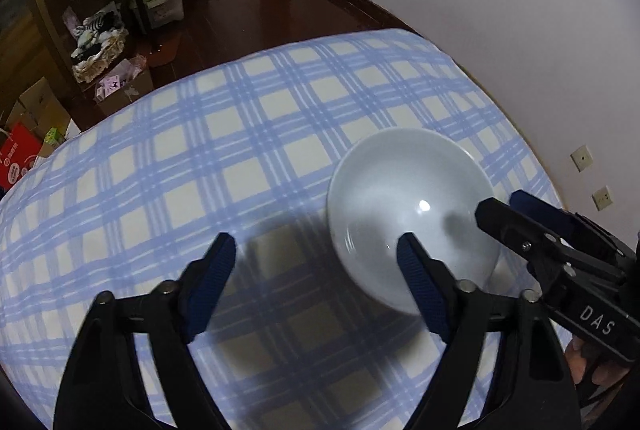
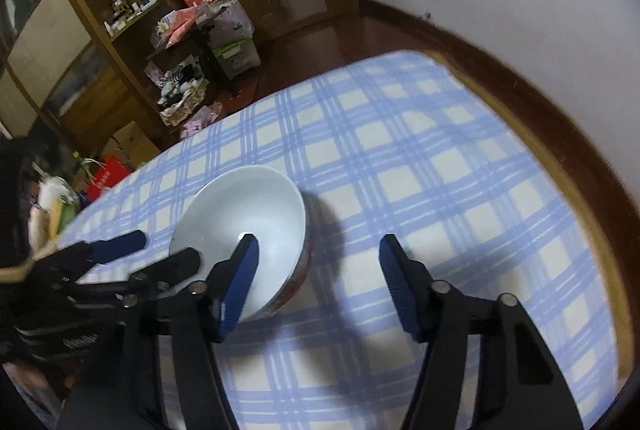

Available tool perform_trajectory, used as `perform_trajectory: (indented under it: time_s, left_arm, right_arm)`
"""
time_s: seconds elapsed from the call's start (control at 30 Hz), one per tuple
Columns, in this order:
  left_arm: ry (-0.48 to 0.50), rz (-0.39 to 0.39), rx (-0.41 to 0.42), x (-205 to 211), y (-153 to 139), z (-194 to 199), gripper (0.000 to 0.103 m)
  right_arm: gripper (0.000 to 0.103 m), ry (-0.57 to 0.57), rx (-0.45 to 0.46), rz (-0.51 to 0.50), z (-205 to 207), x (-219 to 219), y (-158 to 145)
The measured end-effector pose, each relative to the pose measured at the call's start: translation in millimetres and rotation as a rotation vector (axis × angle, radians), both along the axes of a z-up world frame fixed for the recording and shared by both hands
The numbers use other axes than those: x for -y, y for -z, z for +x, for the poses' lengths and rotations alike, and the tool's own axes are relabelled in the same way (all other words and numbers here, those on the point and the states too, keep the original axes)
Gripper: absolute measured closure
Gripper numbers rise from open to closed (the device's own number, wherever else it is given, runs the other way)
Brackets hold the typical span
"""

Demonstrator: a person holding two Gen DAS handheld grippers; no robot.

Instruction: Organize plates and bowls

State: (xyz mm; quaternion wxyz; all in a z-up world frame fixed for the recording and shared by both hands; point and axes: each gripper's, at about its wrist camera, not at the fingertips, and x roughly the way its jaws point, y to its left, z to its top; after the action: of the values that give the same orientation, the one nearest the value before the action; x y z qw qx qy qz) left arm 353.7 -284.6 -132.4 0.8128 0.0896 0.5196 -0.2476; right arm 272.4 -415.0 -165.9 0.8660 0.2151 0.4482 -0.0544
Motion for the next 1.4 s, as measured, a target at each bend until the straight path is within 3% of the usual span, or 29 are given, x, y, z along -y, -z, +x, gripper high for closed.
perform_trajectory:
  time_s: [0.07, 0.13, 0.2, 0.3, 0.4, 0.57, 0.9, 1.2, 1.4]
  left_arm:
    - [0.009, -0.016, -0.044, 2, 6, 1, 0.047]
    - [-0.017, -0.022, -0.054, 1, 9, 2, 0.050]
    - [-0.039, -0.044, -0.064, 0, 11, 4, 0.059]
    - [-0.047, -0.086, -0.126, 1, 17, 7, 0.075]
    - [-0.080, -0.106, -0.134, 1, 15, 0, 0.084]
    - [-0.060, -0.095, -0.138, 1, 8, -11, 0.090]
    - [-0.073, -0.143, -0.118, -20, -33, -46, 0.090]
    - [-0.064, -0.141, -0.058, -36, -64, -97, 0.090]
    - [-0.050, -0.179, -0.051, -50, -84, -133, 0.090]
  right_arm:
    - [0.051, -0.005, -0.019, 0.010, 5, 0, 7]
    - [0.072, -0.008, -0.038, 0.028, 9, -1, 14]
    - [0.084, -0.005, -0.047, 0.049, 11, -1, 18]
    - [0.089, -0.005, -0.025, 0.045, 9, -7, 17]
    - [0.090, -0.022, -0.037, -0.027, 8, -17, 15]
    - [0.094, -0.013, -0.032, -0.043, -3, -17, 5]
    - [0.093, -0.003, 0.021, -0.036, -44, -25, -29]
    - [0.093, -0.032, 0.081, -0.123, -92, -49, -71]
    - [0.093, -0.022, 0.108, -0.116, -129, -56, -92]
